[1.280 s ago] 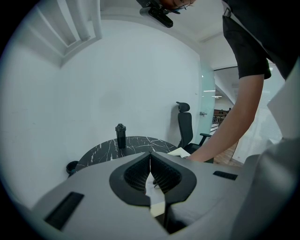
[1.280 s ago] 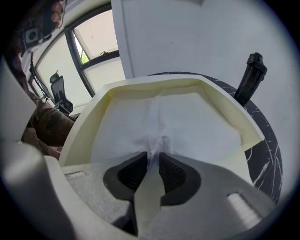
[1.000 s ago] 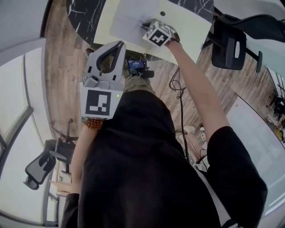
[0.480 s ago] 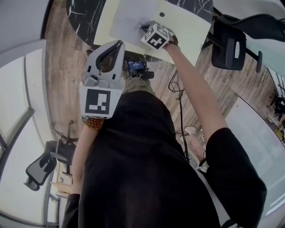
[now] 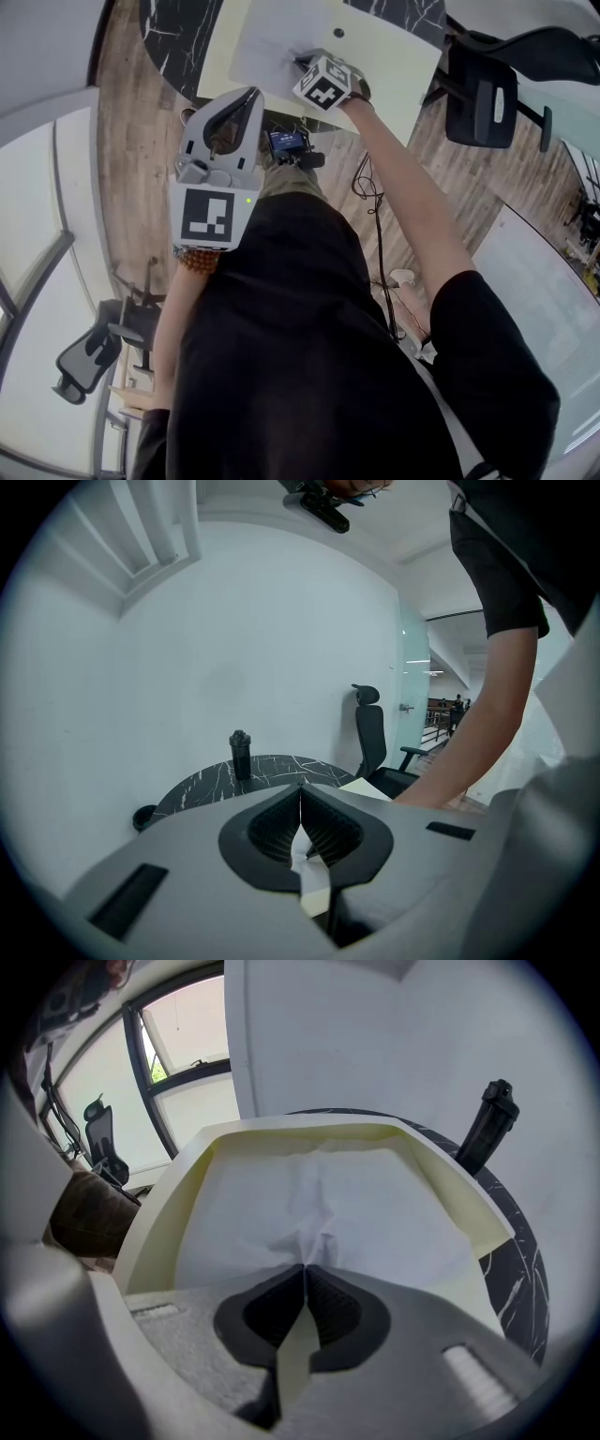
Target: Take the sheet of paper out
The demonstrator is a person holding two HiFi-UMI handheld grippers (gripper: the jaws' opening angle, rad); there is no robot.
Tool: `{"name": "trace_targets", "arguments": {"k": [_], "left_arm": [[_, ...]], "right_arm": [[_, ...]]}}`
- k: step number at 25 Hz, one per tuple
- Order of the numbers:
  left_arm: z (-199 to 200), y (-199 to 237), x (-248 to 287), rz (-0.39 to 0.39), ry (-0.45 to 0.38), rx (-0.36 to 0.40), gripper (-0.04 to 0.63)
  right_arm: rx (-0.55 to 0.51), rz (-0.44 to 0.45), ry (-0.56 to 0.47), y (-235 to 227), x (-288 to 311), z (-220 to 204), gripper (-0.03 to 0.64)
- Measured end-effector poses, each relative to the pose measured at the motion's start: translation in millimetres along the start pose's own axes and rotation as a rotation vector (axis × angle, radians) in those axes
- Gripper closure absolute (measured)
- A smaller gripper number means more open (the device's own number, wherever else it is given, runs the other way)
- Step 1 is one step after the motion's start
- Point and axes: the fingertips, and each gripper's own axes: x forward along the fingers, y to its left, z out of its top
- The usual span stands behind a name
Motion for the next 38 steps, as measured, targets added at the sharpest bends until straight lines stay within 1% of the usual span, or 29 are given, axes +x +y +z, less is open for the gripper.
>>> {"name": "trace_targets", "arguments": {"k": [5,11,19,38], "left_arm": [[2.1,-1.6,-0.6,-0.002,0.000,0.015,0.598],[5.0,-7.9,-2.0,-0.013,0.000,0.032,0.597],[6.4,-16.7,0.7,-0.034,-0.003,0.039,0.597],[21.0,-41.7,12.5,-0.103,-0.026,0.091,0.597]], "right_arm": [[0.034,-0.049,-0.027,-1.3,-0.9,-0.6,0.611],[0.081,-0.087,-0.056,0.9,-8.7,-3.2,0.611],[0.129,-0.115,-0.078,7.6,-24.0,-16.7,0.612],[0.197,-0.173,-0.137,4.9,-59.7,-23.6,0.615]]}}
